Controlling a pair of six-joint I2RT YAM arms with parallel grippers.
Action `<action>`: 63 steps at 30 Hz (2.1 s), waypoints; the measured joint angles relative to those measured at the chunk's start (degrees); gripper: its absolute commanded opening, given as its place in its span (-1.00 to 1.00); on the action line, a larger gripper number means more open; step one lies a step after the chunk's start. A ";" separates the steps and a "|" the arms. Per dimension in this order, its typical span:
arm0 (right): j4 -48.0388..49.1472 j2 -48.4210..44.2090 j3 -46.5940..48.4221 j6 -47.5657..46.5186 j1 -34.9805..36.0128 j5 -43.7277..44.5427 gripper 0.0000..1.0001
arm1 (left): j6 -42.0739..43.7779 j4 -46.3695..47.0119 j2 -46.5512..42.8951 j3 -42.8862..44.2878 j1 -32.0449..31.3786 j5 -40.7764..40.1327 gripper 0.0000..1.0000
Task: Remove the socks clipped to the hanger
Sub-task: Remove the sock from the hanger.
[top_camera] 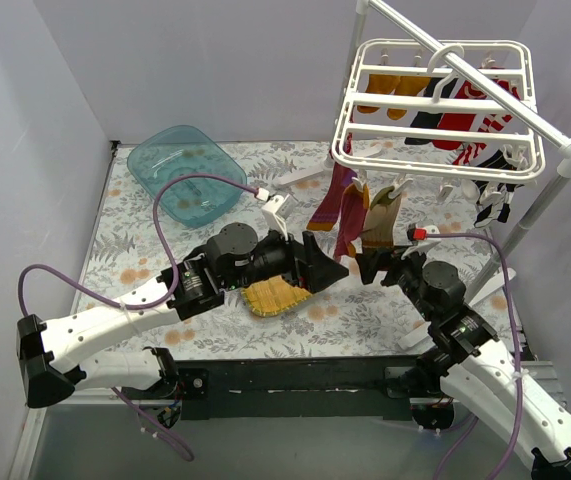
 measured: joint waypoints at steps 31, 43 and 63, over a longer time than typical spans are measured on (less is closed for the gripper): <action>-5.92 -5.07 8.39 2.62 0.00 -16.94 -0.97 | -1.40 9.99 7.76 14.56 -1.99 3.26 0.96; -11.17 -5.03 17.20 2.29 0.00 -31.28 -0.97 | 5.03 8.09 7.82 15.02 -2.38 -5.55 0.69; -3.41 -2.56 17.25 6.47 0.00 -44.46 -0.97 | 8.61 6.08 -6.25 -4.68 -2.38 4.94 0.47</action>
